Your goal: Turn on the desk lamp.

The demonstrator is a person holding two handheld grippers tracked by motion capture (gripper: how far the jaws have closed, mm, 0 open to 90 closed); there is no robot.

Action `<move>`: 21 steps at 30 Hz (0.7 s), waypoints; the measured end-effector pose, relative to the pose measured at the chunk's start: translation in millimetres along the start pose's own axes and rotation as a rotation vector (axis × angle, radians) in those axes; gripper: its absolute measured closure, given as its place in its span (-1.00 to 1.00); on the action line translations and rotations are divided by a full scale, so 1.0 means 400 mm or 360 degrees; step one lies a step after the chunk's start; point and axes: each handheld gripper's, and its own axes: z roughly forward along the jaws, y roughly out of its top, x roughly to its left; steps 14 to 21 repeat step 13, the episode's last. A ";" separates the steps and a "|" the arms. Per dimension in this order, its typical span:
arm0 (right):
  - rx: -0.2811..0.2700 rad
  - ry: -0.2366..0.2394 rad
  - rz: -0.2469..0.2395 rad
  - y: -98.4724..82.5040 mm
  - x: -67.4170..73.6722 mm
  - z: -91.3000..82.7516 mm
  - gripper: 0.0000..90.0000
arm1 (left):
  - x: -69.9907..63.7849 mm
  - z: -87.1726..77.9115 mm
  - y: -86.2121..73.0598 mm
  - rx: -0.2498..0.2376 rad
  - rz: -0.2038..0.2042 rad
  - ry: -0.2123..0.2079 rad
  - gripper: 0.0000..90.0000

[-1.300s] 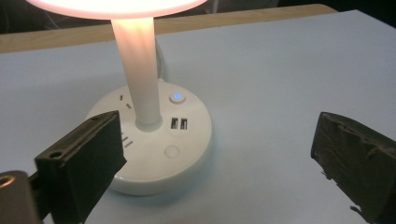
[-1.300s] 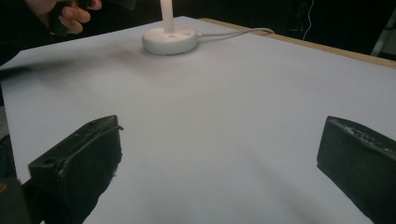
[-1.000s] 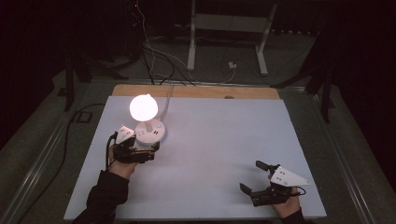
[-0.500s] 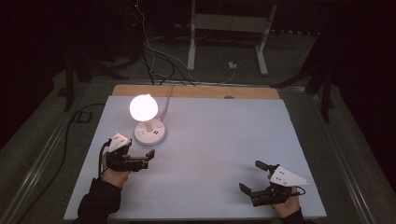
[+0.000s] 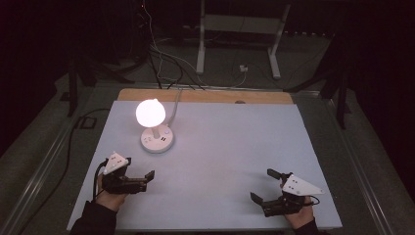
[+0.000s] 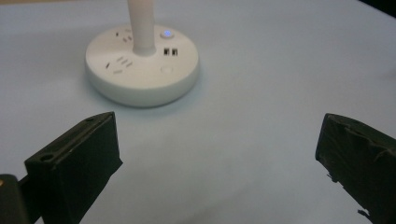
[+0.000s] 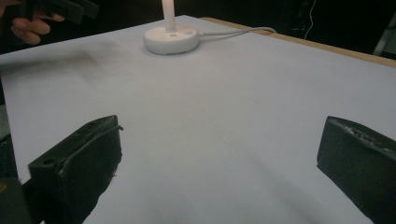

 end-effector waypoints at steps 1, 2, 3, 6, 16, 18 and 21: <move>0.0001 0.0000 0.0001 0.000 0.000 0.000 -1.00 | 0.001 -0.003 -0.015 0.0006 -0.0001 -0.0019 -0.99; 0.0001 0.0000 0.0001 0.000 0.000 0.000 -1.00 | 0.001 -0.003 -0.015 0.0006 -0.0001 -0.0019 -0.99; 0.0002 0.0000 -0.0001 0.000 0.000 0.001 -1.00 | 0.002 -0.004 -0.023 0.0009 0.0003 -0.0024 -0.99; 0.0004 0.0002 0.0002 -0.001 0.000 0.001 -1.00 | 0.006 -0.005 -0.044 0.0007 0.0025 -0.0044 -0.99; 0.0001 -0.0002 -0.0002 0.000 0.000 0.001 -1.00 | 0.007 0.006 -0.071 0.0034 0.0053 -0.0041 -0.99; 0.0001 -0.0002 -0.0002 0.000 0.000 0.001 -1.00 | 0.007 0.006 -0.071 0.0034 0.0053 -0.0041 -0.99; 0.0001 -0.0002 -0.0002 0.000 0.000 0.001 -1.00 | 0.007 0.006 -0.071 0.0034 0.0053 -0.0041 -0.99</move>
